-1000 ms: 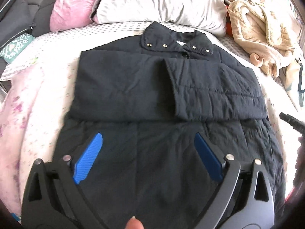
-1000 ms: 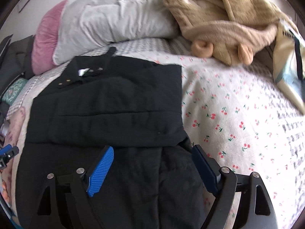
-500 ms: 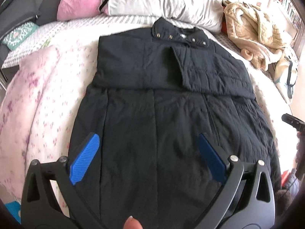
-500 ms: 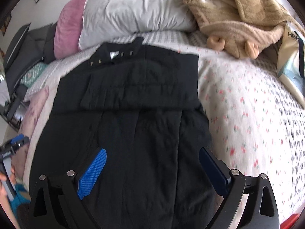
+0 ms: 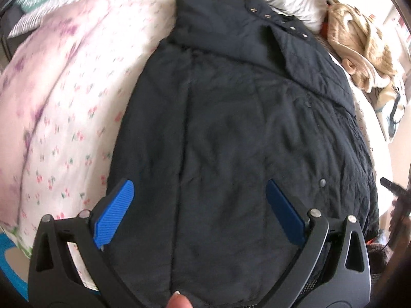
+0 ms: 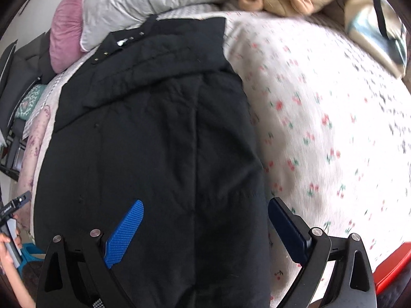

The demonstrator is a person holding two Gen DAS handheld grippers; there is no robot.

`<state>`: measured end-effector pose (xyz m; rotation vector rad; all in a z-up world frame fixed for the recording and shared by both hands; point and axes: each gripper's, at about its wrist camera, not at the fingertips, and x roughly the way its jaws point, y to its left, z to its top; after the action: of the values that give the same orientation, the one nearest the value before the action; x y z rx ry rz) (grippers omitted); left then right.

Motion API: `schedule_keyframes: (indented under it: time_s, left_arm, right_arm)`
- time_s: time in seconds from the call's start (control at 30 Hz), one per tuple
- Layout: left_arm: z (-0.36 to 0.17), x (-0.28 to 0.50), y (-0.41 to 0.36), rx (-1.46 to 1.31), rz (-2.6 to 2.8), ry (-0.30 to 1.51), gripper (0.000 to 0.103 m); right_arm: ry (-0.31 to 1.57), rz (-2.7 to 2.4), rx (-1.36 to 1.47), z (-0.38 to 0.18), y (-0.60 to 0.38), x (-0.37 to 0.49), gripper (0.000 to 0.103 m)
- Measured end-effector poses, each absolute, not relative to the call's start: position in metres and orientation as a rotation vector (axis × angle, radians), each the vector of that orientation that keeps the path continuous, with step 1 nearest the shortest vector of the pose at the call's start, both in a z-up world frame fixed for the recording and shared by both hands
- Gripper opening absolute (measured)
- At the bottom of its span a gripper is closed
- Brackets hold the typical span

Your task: Fold large clothes

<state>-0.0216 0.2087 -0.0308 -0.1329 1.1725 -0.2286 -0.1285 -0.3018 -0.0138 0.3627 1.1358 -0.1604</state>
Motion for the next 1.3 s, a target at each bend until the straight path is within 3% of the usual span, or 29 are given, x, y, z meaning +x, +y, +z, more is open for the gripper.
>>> schedule_keyframes:
  time_s: [0.47,0.6,1.23,1.3]
  left_arm:
    - [-0.087,-0.025,0.263,-0.264,-0.223,1.324,0.102]
    - [-0.088,-0.025,0.264,-0.273,-0.228,1.324,0.102]
    - [-0.094,-0.02,0.249,-0.174,-0.203,1.343,0.102]
    - [-0.093,-0.023,0.248,-0.169,-0.225,1.338,0.098]
  right_arm:
    - [1.329,-0.077,0.538,-0.068,-0.305,-0.147,0.099]
    - [1.34,-0.088,0.492,-0.07,-0.294,-0.145,0.103]
    - [1.345,-0.12,0.432,-0.079,-0.275,-0.139,0.103]
    - [1.342,-0.12,0.434,-0.077,-0.276,-0.137,0.102]
